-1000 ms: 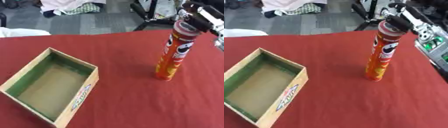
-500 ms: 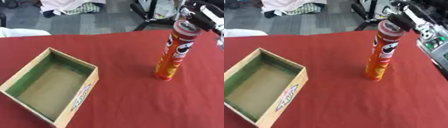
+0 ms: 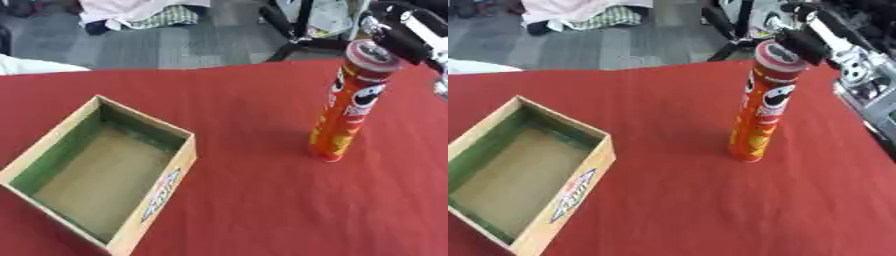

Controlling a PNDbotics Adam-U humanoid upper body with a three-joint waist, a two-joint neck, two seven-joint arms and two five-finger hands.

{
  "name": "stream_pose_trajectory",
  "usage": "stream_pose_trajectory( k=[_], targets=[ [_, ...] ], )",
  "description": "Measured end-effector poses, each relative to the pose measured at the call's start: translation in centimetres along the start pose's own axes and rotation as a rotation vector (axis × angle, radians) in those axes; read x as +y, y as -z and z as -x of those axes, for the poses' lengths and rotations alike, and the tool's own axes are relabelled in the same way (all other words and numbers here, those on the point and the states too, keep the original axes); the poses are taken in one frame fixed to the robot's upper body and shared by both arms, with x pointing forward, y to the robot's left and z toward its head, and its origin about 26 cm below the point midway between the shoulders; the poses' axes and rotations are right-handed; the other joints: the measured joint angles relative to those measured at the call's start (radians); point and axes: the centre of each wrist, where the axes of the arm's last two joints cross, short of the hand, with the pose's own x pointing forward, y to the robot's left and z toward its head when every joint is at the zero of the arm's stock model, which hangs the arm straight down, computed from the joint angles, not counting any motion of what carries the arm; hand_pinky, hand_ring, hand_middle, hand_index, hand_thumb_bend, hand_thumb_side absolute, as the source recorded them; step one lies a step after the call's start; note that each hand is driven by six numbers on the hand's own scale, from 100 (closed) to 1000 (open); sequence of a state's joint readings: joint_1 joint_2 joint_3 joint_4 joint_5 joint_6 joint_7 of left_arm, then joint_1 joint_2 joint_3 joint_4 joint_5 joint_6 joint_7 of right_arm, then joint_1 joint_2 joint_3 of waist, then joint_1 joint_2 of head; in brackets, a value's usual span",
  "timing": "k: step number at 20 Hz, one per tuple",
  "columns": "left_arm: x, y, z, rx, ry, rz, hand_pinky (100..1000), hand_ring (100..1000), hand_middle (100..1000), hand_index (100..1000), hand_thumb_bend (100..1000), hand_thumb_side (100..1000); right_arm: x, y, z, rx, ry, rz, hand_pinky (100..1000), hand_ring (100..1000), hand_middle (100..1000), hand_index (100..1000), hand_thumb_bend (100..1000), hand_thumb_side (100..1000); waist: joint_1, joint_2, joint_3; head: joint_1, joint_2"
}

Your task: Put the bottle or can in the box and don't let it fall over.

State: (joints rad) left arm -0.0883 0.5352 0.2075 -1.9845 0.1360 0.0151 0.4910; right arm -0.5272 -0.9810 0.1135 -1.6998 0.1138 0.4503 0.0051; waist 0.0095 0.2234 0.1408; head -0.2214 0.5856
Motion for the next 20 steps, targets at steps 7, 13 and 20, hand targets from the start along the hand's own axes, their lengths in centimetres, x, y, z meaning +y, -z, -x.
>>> stream_pose_trajectory(
  k=[7,13,20],
  targets=[
    [0.01,0.01,0.0,0.0,0.0,0.0,876,779,826,736,538,454,0.03,-0.39,0.09,0.012,0.01,0.008,899,1000,1000,968,100,1000,0.0,0.0,-0.002,0.002,0.0],
    [0.04,0.02,-0.01,-0.001,0.001,-0.002,876,778,827,735,538,455,0.21,-0.75,-0.03,0.004,0.014,0.005,899,1000,1000,968,100,1000,0.0,0.0,-0.003,0.004,0.0],
    [0.04,0.02,-0.01,-0.001,0.001,-0.002,876,778,827,736,536,456,0.25,-1.04,-0.3,-0.004,0.018,0.007,898,1000,1000,967,100,1000,0.0,0.003,-0.004,0.004,0.0]
  ],
)
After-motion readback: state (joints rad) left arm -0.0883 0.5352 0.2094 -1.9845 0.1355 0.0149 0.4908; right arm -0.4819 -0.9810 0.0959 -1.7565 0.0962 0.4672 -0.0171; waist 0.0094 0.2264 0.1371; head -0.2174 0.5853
